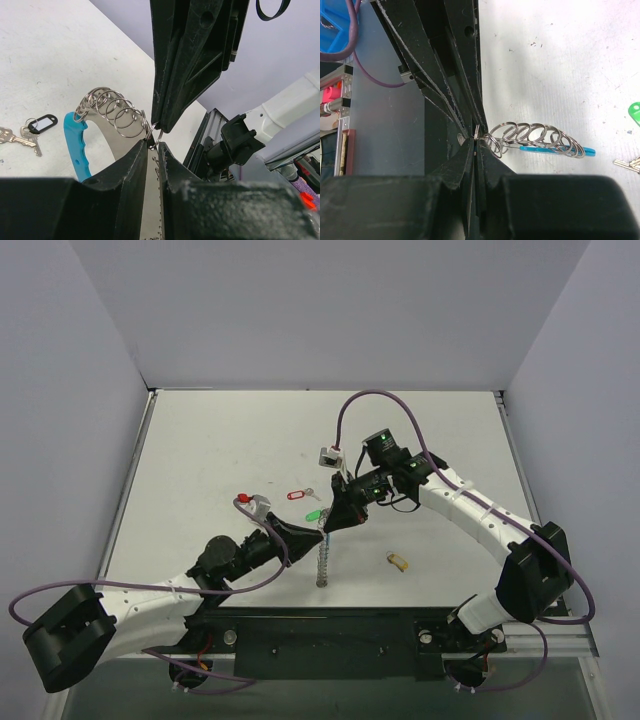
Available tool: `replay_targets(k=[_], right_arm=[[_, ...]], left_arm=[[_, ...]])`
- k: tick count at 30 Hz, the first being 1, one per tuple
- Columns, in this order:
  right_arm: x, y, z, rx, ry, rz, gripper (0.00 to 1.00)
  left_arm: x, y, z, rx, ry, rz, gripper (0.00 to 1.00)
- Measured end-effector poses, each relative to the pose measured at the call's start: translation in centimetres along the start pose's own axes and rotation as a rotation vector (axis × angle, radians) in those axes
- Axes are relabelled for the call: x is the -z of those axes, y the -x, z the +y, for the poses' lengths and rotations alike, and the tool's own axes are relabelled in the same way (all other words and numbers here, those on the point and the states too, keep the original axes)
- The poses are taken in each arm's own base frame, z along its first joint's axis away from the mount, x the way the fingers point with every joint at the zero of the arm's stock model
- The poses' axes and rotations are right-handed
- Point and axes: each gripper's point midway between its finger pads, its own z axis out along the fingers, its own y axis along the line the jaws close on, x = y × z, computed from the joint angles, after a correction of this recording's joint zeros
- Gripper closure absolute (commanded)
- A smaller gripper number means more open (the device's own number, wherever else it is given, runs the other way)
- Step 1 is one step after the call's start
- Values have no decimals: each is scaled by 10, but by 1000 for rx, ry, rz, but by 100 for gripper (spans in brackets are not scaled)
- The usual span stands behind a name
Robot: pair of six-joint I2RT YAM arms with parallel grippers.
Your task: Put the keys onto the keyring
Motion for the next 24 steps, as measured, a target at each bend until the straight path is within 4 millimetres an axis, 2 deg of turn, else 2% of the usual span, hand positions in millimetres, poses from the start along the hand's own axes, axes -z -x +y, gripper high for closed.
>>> replay_targets(k=[13, 16, 17, 18, 19, 24], right_arm=[[0, 0, 1, -3, 3, -2, 100], [0, 1, 1, 0, 3, -4, 100], [0, 1, 1, 2, 2, -5, 100], [0, 2, 1, 3, 3, -6, 100], [0, 2, 1, 4, 2, -6, 100], [0, 1, 1, 4, 1, -6, 100]], left_arm=[[0, 3, -3, -3, -14, -10, 80], [0, 4, -4, -4, -15, -13, 85], [0, 4, -4, -5, -15, -14, 90], [0, 4, -4, -5, -16, -15, 92], [0, 4, -4, -5, -16, -16, 99], [0, 5, -4, -6, -13, -16, 100]])
